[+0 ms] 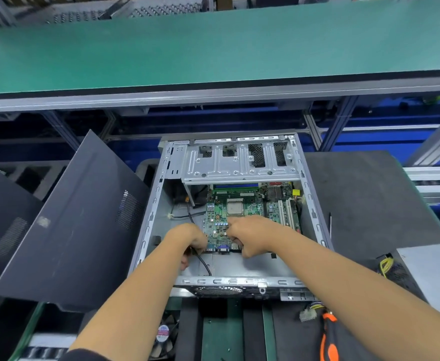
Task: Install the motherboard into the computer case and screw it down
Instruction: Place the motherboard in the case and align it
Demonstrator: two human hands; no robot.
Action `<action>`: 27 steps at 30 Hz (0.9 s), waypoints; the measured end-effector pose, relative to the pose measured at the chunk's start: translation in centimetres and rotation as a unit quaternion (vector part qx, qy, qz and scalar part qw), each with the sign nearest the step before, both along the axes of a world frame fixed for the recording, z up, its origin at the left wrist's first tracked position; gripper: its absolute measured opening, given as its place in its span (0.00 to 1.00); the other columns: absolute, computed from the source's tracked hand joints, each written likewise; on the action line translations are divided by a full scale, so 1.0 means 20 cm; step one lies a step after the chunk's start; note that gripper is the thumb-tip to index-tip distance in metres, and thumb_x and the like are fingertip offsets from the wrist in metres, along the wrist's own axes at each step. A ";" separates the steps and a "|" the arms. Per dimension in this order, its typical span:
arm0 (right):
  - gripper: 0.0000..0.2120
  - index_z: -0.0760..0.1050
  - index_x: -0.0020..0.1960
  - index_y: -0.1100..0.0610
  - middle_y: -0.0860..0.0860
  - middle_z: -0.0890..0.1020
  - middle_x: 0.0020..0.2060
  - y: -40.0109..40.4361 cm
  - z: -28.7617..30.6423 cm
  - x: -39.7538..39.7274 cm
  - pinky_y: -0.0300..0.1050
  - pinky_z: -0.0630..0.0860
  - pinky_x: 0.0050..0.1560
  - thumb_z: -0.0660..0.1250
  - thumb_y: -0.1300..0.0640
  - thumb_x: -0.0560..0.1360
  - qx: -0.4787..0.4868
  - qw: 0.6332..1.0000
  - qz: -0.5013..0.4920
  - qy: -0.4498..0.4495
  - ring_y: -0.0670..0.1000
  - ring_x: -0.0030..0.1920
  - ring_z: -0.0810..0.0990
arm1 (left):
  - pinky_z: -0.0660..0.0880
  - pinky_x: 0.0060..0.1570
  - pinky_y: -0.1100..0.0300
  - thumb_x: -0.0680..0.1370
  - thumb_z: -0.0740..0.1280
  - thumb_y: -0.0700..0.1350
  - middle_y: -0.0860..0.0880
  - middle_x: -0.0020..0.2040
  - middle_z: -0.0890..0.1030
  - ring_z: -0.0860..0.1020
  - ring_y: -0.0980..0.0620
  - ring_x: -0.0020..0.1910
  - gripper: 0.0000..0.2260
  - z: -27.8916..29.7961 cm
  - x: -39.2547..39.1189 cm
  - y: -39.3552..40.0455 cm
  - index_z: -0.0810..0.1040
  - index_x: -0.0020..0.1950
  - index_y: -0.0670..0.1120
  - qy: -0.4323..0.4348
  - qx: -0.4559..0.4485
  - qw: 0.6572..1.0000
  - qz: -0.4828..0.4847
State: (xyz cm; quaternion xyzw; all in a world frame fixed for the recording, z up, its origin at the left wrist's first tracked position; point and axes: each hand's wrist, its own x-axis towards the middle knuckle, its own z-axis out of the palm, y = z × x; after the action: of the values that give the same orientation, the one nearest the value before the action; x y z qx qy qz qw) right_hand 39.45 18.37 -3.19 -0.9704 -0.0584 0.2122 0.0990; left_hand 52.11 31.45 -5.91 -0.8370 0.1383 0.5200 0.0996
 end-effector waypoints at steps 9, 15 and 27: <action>0.14 0.64 0.33 0.53 0.50 0.70 0.47 0.00 -0.01 0.00 0.38 0.67 0.31 0.67 0.65 0.68 0.014 1.000 -0.014 0.012 0.47 0.35 0.71 | 0.80 0.32 0.63 0.71 0.69 0.30 0.41 0.41 0.82 0.83 0.47 0.41 0.09 0.13 0.05 0.05 0.75 0.48 0.39 0.131 -0.296 0.929 0.178; 0.08 0.69 0.37 0.53 0.49 0.76 0.35 -0.05 0.00 0.04 0.39 0.69 0.32 0.66 0.64 0.69 0.110 0.986 -0.126 0.005 0.47 0.35 0.73 | 0.77 0.31 0.65 0.80 0.64 0.48 0.47 0.33 0.80 0.81 0.52 0.33 0.12 0.13 0.02 0.00 0.75 0.41 0.43 0.152 -0.381 0.903 0.125; 0.23 0.67 0.68 0.49 0.46 0.74 0.56 -0.04 0.00 0.06 0.43 0.69 0.42 0.65 0.60 0.76 0.169 0.958 -0.178 -0.147 0.45 0.42 0.71 | 0.77 0.35 0.64 0.72 0.60 0.27 0.44 0.33 0.83 0.80 0.55 0.31 0.13 0.11 0.02 -0.02 0.81 0.39 0.40 0.101 -0.453 0.883 0.069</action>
State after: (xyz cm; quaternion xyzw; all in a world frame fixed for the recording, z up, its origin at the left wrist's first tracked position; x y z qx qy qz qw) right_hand 40.65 17.51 -3.25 -0.9548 0.0662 0.0333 0.2877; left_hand 52.54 30.98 -3.64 -0.7409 0.3098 0.4883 -0.3415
